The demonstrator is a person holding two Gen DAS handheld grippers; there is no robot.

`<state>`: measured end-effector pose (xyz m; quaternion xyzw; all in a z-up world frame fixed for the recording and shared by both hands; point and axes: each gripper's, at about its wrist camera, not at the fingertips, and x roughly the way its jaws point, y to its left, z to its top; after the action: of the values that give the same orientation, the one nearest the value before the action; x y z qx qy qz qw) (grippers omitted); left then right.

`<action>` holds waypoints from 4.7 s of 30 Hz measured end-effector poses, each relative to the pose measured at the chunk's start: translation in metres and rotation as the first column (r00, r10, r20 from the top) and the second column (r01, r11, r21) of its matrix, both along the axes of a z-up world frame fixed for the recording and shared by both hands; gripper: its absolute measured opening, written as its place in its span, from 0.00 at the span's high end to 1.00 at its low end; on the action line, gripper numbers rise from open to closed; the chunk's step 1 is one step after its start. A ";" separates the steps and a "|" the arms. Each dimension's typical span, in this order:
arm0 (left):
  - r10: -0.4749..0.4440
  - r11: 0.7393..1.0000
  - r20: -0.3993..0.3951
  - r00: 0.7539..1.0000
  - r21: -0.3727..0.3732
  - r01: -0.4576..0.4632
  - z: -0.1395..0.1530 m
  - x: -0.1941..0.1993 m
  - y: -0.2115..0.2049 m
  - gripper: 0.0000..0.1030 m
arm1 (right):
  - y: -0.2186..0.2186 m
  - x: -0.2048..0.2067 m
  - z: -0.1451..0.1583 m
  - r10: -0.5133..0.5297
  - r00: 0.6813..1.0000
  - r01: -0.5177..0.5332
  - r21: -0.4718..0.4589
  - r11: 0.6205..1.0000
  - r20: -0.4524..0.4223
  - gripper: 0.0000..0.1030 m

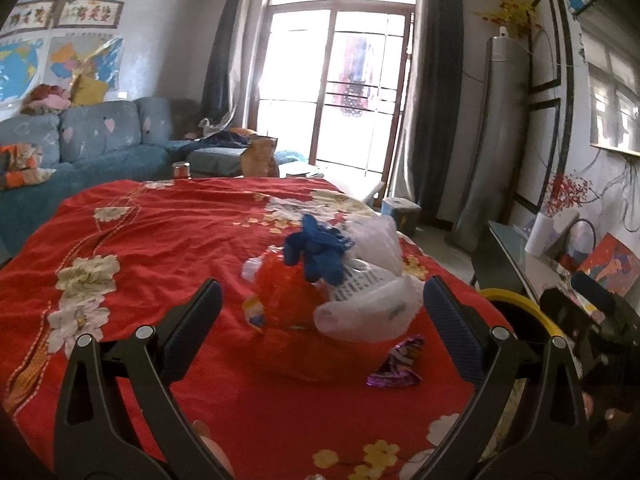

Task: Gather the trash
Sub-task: 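Close the left tool on the blue glove while the right tool grasps the white foam net, then carry the glove and foam net with both tools over the yellow-rimmed bin, then open both tools over the bin to drop the glove and net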

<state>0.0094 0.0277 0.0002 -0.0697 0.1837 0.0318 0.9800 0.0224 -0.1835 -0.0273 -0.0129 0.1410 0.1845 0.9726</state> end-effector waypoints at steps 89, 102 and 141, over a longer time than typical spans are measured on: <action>-0.392 0.920 -0.179 0.903 -0.071 0.385 0.045 0.114 -0.066 0.99 | -0.062 0.140 0.024 0.224 0.936 -0.131 0.320 0.938 -0.272 0.85; -0.484 0.874 -0.203 0.851 -0.052 0.484 0.036 0.119 -0.124 0.99 | -0.140 0.141 0.016 0.080 0.953 0.035 0.369 0.929 -0.292 0.85; -0.626 0.761 -0.385 0.678 -0.109 0.640 -0.054 0.166 -0.274 0.97 | -0.252 0.153 -0.048 -0.069 0.869 0.315 0.440 0.841 -0.490 0.72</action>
<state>0.1754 -0.2462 -0.0536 0.0232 0.3912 -0.2921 0.8724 0.1754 -0.4351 -0.0757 0.3008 0.3123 0.1114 0.8942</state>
